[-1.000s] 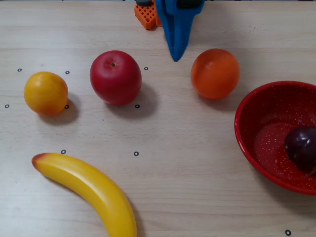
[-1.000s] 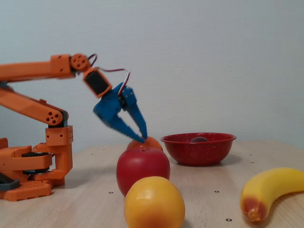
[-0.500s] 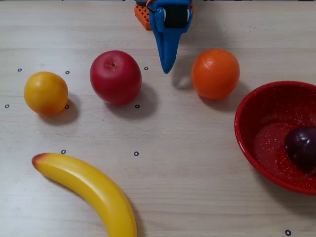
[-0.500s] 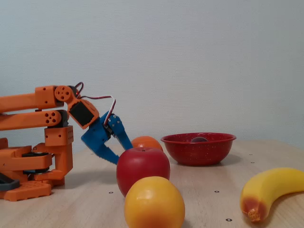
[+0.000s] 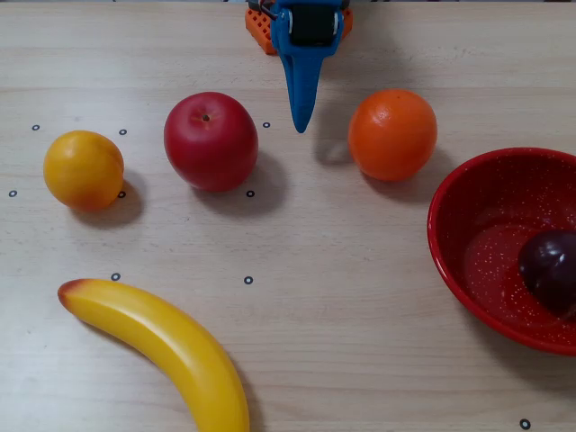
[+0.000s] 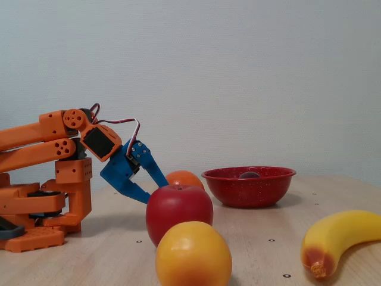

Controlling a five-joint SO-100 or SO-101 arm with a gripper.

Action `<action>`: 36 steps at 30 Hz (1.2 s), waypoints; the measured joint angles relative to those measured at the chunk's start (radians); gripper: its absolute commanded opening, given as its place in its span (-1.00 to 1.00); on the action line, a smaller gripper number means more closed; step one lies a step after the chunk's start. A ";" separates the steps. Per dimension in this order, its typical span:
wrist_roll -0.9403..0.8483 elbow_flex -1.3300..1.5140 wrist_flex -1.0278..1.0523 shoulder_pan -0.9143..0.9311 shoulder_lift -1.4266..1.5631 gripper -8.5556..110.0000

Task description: Put plum in the red bowl.

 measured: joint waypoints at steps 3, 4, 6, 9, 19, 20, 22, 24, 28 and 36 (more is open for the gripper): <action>0.005 0.000 0.000 0.000 0.000 -0.86; 0.006 0.000 0.000 0.000 0.000 -0.86; 0.006 0.000 0.029 0.000 0.000 -0.86; 0.015 0.000 0.064 0.000 0.000 -0.86; 0.029 0.000 0.066 0.000 0.000 -0.83; 0.029 0.000 0.066 0.000 0.000 -0.85; 0.029 0.000 0.066 0.000 0.000 -0.86; 0.029 0.000 0.066 0.000 0.000 -0.86; 0.029 0.000 0.066 0.000 0.000 -0.86; 0.029 0.000 0.066 0.000 0.000 -0.86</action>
